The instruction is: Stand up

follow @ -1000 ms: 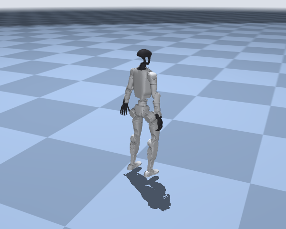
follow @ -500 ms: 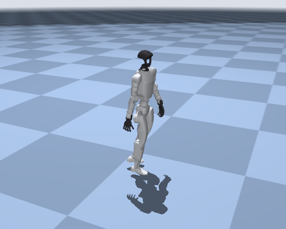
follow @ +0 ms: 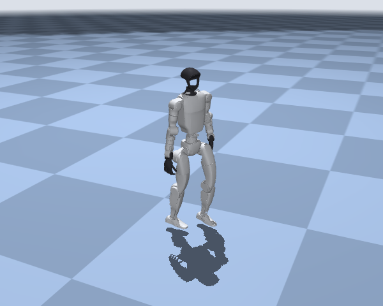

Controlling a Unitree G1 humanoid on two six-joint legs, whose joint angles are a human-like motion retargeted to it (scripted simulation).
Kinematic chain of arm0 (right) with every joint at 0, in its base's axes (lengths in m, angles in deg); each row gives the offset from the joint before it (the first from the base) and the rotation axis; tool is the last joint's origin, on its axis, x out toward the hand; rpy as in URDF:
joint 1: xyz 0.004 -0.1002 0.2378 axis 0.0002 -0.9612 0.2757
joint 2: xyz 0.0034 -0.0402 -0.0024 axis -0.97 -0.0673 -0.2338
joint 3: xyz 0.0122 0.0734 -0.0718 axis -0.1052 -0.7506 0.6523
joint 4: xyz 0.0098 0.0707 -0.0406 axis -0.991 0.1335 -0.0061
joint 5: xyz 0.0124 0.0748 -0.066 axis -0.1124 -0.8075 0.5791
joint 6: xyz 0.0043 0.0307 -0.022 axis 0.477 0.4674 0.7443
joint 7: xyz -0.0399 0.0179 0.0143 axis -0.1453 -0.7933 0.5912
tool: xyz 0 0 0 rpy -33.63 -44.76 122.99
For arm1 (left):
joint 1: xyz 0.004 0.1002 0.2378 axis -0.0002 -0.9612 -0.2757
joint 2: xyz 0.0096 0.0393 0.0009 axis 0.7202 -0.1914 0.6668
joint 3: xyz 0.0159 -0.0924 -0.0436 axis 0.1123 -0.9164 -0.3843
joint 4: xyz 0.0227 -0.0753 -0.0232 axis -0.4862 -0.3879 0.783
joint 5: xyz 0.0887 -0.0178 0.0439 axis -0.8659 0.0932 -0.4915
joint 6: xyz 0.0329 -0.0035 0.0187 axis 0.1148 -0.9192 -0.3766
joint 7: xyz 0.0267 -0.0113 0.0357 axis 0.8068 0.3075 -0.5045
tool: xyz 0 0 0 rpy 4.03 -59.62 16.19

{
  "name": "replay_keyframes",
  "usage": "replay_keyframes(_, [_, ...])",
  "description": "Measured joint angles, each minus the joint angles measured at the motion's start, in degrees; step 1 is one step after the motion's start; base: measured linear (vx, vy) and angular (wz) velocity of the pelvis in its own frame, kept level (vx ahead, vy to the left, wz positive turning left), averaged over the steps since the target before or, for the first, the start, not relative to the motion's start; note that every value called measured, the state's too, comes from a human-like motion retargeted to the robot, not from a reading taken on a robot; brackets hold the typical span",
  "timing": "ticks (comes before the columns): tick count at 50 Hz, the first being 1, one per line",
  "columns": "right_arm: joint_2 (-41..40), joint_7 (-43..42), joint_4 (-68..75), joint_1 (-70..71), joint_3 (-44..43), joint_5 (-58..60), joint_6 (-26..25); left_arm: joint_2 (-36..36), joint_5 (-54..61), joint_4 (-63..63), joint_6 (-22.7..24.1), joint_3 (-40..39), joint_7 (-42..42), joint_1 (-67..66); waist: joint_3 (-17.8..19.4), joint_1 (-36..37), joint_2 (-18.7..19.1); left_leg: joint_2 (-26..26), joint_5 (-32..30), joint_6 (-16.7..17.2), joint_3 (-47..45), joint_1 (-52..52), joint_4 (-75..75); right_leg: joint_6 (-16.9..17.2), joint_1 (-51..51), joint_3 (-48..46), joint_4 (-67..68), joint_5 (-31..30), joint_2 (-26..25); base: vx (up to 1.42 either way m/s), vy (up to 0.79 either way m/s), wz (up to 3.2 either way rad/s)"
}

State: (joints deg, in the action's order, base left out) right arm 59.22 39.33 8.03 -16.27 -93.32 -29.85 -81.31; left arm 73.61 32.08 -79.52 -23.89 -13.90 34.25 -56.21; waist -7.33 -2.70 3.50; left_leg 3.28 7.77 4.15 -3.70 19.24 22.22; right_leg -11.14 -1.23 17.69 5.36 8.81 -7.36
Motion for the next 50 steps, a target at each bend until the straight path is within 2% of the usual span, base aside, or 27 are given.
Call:
replay_keyframes(2, [-0.3, 0.1, -0.8, -0.3, 0.5, -0.7, 0.8, 0.9, 0.1, -1.9, -0.9, -1.1, -0.3, -1.5, -0.2, 1.3, -0.6, -2.2, 0.4, -0.5, 2.8, -1.1, -1.5, -0.1, -0.6, 0.8, 1.0, 1.0, 0.3, 0.44, 0.2, -0.65])
replay_keyframes(5, [-0.1, 0.1, -1.0, -0.2, 1.9, -1.5, 1.5, 2.8, 1.6, -4.6, -2.2, -3.0, -0.7, -2.9, -0.4, 2.1, -1.3, -1.7, 2.6, -0.3, 1.2, -3.5, -2.1, 0.7, -0.9, 0.8, 3.9, 0.0, 0.7, 0.4, 0.17, -0.67])
replay_keyframes(8, [0.4, 0.2, -1.6, -0.3, 3.1, -0.4, 2.2, 4.6, 3.9, -7.3, -4.1, -3.6, -1.5, -2.2, -1.0, 2.1, -1.2, -1.7, 3.3, -1.1, 0.5, -5.3, -4.4, 3.6, 0.7, 0.2, 9.4, -7.3, -0.2, 0.32, 0.12, -0.63])
replay_keyframes(10, [1.1, -0.1, -2.2, -0.6, 3.9, 0.6, 2.5, 5.5, 5.2, -8.6, -5.4, -3.4, -2.4, 0.0, -0.9, 1.2, -0.2, -0.6, 3.9, -1.7, -0.2, -7.3, -6.4, 9.2, 3.4, -0.7, 16.7, -16.9, -2.2, 0.36, 0.15, -0.35])
replay_keyframes(12, [1.6, -0.6, -2.4, -1.0, 4.0, 1.3, 2.5, 5.8, 5.7, -8.4, -5.4, -2.5, -2.4, 1.9, -0.9, -0.1, 1.3, 1.1, 4.4, -1.2, -0.7, -8.7, -7.5, 15.3, 7.3, -2.5, 24.6, -18.4, -4.7, 0.33, 0.12, -0.08])
replay_keyframes(13, [1.9, -1.1, -2.4, -1.4, 3.8, 1.9, 2.5, 6.0, 5.9, -7.9, -5.3, -1.7, -2.1, 3.5, -1.1, -1.7, 2.4, 2.2, 4.7, -0.9, -0.5, -9.3, -8.1, 18.3, 10.8, -4.9, 30.9, -16.9, -6.3, 0.31, 0.09, 0.06])
replay_keyframes(14, [2.1, -1.3, -2.2, -1.8, 3.5, 2.2, 2.4, 6.1, 5.8, -7.4, -5.2, -1.0, -2.0, 4.9, -1.2, -2.4, 3.2, 2.9, 4.8, -0.7, -0.7, -9.9, -8.6, 18.1, 13.7, -7.1, 35.4, -14.6, -6.9, 0.33, 0.11, -0.02])
replay_keyframes(17, [2.6, -0.6, -1.3, -3.5, 1.7, 1.8, 2.0, 6.0, 4.5, -5.6, -4.6, 0.8, -2.2, 9.4, -2.1, -3.2, 4.3, 4.2, 4.1, 0.1, -2.9, -12.0, -10.9, 12.2, 22.7, -14.4, 44.1, -7.5, -5.1, 0.44, 0.14, -0.23])
replay_keyframes(18, [2.8, -0.2, -0.7, -4.2, 0.8, 1.3, 1.7, 5.7, 4.0, -4.7, -4.2, 1.5, -2.3, 11.1, -2.5, -3.7, 4.3, 4.2, 3.7, 0.3, -3.5, -12.9, -11.8, 12.1, 25.7, -15.8, 45.0, -5.8, -4.4, 0.5, 0.14, 0.21])
replay_keyframes(20, [3.2, 0.2, 0.5, -5.6, -0.9, 0.4, 1.0, 4.7, 4.2, -2.6, -2.9, 3.0, -2.2, 14.3, -2.9, -5.4, 4.1, 3.9, 2.5, 1.4, -3.5, -14.7, -12.8, 13.4, 30.2, -17.3, 43.1, -3.7, -3.0, 0.46, 0.11, 0.48])
replay_keyframes(22, [3.7, -0.1, 1.4, -6.3, -2.0, 0.0, 0.3, 3.8, 5.6, -0.5, -1.5, 3.8, -1.9, 17.3, -2.3, -6.8, 3.2, 2.7, 0.1, 2.5, -3.4, -16.7, -13.7, 16.4, 32.8, -16.5, 37.1, -2.8, -1.9, 0.5, 0.09, 0.35])
replay_keyframes(27, [4.4, -0.4, 2.6, -6.9, -3.4, -0.1, -0.5, 1.2, 8.9, 3.6, 2.0, 4.2, -3.0, 23.7, -0.6, -11.9, 0.4, -1.8, -4.2, 4.0, -1.0, -22.7, -15.5, 24.4, 34.7, -17.4, 13.9, -1.5, 5.9, 0.57, 0.06, 0.52])
replay_keyframes(29, [4.5, -0.3, 2.8, -7.3, -3.6, -0.1, -0.5, 0.0, 9.8, 4.5, 3.2, 4.4, -3.0, 25.4, -0.2, -13.6, -0.6, -3.1, -5.4, 4.4, 0.0, -25.3, -15.9, 26.0, 35.1, -20.0, 5.6, -1.3, 8.4, 0.63, 0.0, 0.69])
replay_keyframes(32, [4.7, -0.3, 2.9, -7.8, -3.8, 0.2, -0.5, -1.3, 10.5, 4.9, 4.3, 5.1, -2.2, 26.7, -0.2, -15.2, -0.7, -3.7, -8.0, 5.1, 2.3, -28.0, -15.6, 24.8, 35.0, -23.2, -0.8, -3.6, 9.7, 0.78, -0.03, 0.57])
replay_keyframes(35, [4.9, 0.0, 3.3, -7.9, -4.3, 0.7, -0.7, -2.1, 9.8, 4.4, 4.7, 6.5, -1.5, 26.3, -1.7, -13.8, -0.3, -4.2, -12.9, 6.6, 3.9, -29.4, -14.4, 19.2, 33.9, -20.8, 1.1, -5.8, 8.7, 0.9, -0.06, 0.23])
replay_keyframes(37, [4.8, 0.2, 3.6, -8.3, -4.7, 1.0, -1.1, -2.6, 8.3, 3.7, 4.4, 7.3, -1.5, 24.3, -2.8, -13.8, 0.1, -4.3, -19.6, 8.2, 5.8, -30.3, -12.3, 17.6, 33.0, -20.5, 1.6, -11.1, 8.8, 1.04, -0.1, 0.41])
replay_keyframes(38, [4.8, 0.4, 4.0, -8.1, -5.0, 1.1, -1.5, -2.9, 7.4, 3.2, 4.0, 7.8, -1.7, 22.7, -4.1, -12.4, 0.2, -4.6, -24.9, 9.2, 5.7, -30.2, -10.7, 16.4, 32.5, -15.0, 2.3, -11.4, 7.0, 1.11, -0.1, -0.05])
replay_keyframes(40, [4.6, 0.6, 4.3, -7.6, -5.9, 1.1, -2.1, -3.5, 6.4, 2.2, 3.4, 8.6, -2.6, 19.9, -5.6, -9.8, 0.0, -5.2, -32.1, 10.6, 4.7, -29.0, -6.7, 13.8, 32.3, -15.9, 4.9, -10.6, 7.1, 0.95, -0.05, -0.36])
replay_keyframes(42, [3.9, 0.4, 4.3, -5.2, -5.8, 0.8, -2.6, -3.4, 6.5, 0.1, 2.6, 8.0, -3.6, 17.2, -4.8, -7.7, -1.8, -7.1, -37.4, 10.7, 1.9, -26.0, 2.6, 12.0, 29.2, -11.9, 6.0, -9.6, 6.9, 0.84, -0.01, -0.68])
replay_keyframes(45, [2.7, 1.3, 3.5, 0.1, -3.2, 1.1, -2.3, -1.4, 6.6, -3.2, 1.7, 5.0, -2.7, 13.6, -2.2, -5.9, -2.8, -4.5, -37.8, 9.4, -3.1, -19.4, 20.1, 10.0, 22.5, -12.7, 5.4, -7.7, 6.1, 0.72, -0.01, -0.59])
replay_keyframes(47, [2.3, 2.7, 2.1, 4.5, -1.4, 2.6, -2.3, -0.1, 6.3, -3.6, 1.7, 3.5, -2.5, 10.3, -2.9, -6.2, -5.3, -7.6, -29.4, 5.5, -3.5, -14.2, 22.6, 9.4, 19.6, -12.2, 3.9, -6.9, 8.8, 0.6, 0.01, 0.19])
replay_keyframes(50, [1.7, 3.2, 0.0, 9.0, 0.1, 4.3, -1.6, 1.1, 6.1, -3.0, 2.5, 1.5, -4.7, 5.9, -3.2, -4.3, -6.0, -7.6, -22.2, 4.2, -3.7, -5.8, 27.4, 8.5, 16.3, -11.6, 2.4, -5.7, 8.4, 0.78, 0.03, -0.21])
